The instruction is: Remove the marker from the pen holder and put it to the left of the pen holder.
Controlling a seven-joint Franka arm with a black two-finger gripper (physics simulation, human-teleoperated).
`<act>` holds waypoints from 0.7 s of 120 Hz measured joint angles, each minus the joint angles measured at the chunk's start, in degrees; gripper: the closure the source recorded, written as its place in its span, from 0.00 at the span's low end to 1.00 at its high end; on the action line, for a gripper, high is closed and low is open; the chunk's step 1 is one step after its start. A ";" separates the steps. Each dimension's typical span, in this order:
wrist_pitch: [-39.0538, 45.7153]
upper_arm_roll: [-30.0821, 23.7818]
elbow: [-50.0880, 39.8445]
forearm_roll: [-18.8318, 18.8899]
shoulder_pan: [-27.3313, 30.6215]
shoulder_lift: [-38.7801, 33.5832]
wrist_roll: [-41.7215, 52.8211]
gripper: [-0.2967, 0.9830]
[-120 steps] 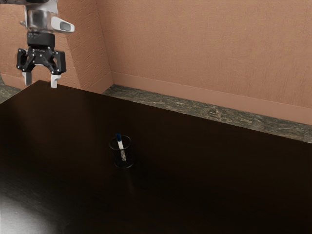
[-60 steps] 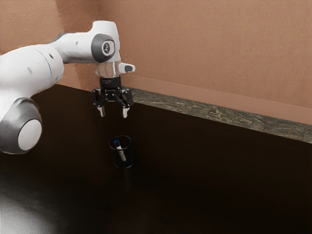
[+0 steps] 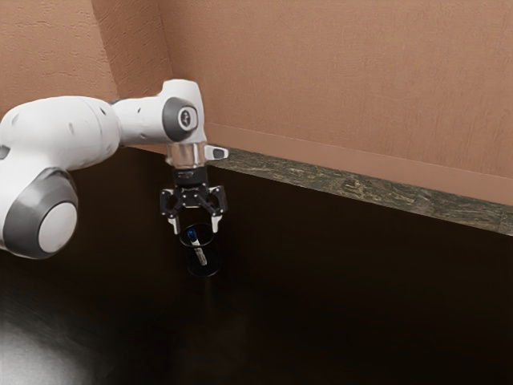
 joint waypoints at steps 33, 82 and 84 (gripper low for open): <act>0.60 0.26 -2.58 0.04 -0.82 -1.82 -1.63 0.46; 0.82 0.41 -6.37 -0.23 -1.61 -4.47 -2.90 0.68; 0.83 0.42 -6.43 -0.22 -1.61 -4.50 -2.94 0.69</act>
